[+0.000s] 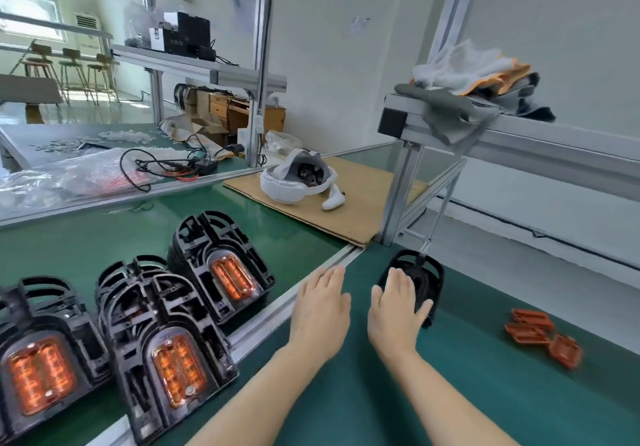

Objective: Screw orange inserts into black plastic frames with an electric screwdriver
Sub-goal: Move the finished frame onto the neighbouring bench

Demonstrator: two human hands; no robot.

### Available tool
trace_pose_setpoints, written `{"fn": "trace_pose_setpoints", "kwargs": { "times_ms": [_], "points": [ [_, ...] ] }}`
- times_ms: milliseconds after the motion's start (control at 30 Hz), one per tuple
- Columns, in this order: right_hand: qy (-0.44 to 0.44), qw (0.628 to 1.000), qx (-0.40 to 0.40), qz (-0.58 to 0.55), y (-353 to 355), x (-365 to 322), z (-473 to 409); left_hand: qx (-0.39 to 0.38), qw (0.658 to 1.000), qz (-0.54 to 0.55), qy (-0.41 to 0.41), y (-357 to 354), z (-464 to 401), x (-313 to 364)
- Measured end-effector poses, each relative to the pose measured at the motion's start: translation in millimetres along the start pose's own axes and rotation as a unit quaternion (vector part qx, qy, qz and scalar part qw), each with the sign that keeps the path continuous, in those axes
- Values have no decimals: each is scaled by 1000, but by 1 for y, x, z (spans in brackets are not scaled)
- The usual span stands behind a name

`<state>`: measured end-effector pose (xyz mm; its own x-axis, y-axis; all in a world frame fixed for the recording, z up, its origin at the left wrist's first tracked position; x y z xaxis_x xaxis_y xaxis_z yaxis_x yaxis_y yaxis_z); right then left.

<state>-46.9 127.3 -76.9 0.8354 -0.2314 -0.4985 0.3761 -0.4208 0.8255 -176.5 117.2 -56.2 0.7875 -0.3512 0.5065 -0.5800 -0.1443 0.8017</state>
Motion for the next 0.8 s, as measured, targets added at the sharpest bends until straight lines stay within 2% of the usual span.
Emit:
{"fn": "trace_pose_setpoints", "kwargs": {
  "times_ms": [133, 333, 533, 800],
  "points": [
    [-33, 999, 3, 41, 19, 36, -5, -95, 983, 148, 56, -32, -17, 23],
    [-66, 995, -53, 52, 30, 68, -13, -151, 942, 279, 107, -64, -43, 43],
    [-45, 989, -117, -82, 34, 72, -19, -166, 932, 290, 139, -81, -63, 51],
    [-36, 991, -83, -103, 43, 97, -5, -102, 956, 248, 118, -89, -38, 57]
  ]
}}
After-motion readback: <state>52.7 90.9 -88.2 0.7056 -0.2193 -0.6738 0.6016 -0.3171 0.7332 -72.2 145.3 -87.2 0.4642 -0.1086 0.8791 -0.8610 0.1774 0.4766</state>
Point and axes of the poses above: each hand's wrist, its own z-axis away from the middle knuckle, its own y-axis out of the back of the hand, x = y × z, the point moved 3 cm from there along -z, towards the middle knuckle, and after that the axes turned 1 degree about -z, right-handed, at the moved point
